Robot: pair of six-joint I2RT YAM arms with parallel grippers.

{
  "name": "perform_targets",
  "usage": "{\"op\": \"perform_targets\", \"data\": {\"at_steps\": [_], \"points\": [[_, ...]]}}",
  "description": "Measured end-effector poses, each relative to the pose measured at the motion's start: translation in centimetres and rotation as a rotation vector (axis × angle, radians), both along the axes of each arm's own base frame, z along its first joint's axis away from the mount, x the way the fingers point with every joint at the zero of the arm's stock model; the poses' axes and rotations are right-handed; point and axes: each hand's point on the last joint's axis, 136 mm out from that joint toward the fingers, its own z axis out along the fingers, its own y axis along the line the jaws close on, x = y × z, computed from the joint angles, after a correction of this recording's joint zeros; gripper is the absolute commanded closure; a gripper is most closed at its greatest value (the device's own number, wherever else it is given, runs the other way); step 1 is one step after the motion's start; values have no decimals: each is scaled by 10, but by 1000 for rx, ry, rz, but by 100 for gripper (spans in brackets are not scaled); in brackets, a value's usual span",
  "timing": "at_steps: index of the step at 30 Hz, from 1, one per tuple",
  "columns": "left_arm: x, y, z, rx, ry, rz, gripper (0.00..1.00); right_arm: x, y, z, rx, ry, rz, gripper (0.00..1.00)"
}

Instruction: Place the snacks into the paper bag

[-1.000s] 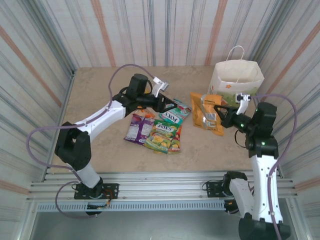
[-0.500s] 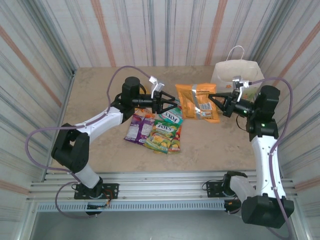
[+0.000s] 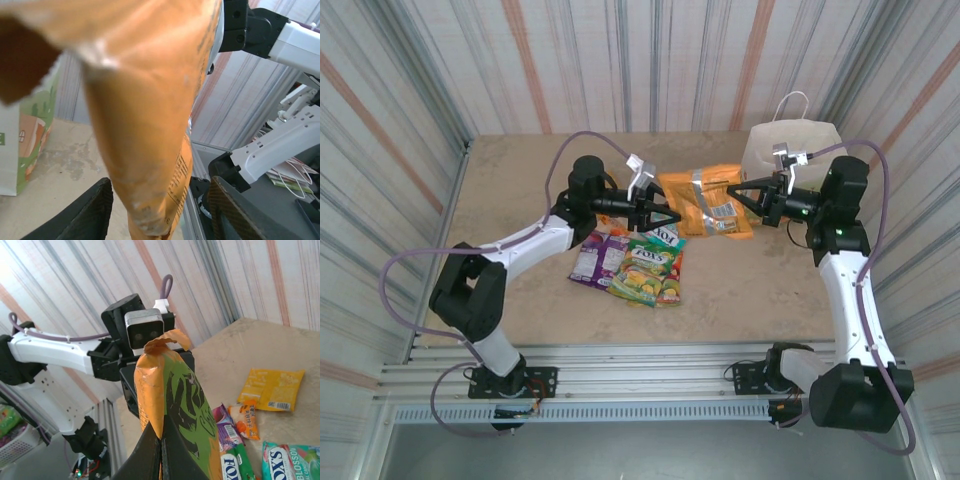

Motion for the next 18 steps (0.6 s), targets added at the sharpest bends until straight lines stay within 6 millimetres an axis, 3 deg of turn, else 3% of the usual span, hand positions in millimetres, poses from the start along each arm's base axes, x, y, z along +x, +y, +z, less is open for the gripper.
{"op": "perform_targets", "data": {"at_steps": [14,16,18], "points": [[-3,-2,5,-11,-11,-13,91,1,0,2,-16,-45,4,99],[-1,-3,6,-5,-12,-6,95,4,-3,2,-20,-48,-13,86],[0,-3,9,4,-13,1,99,8,-7,2,-28,-51,-51,64]]}}
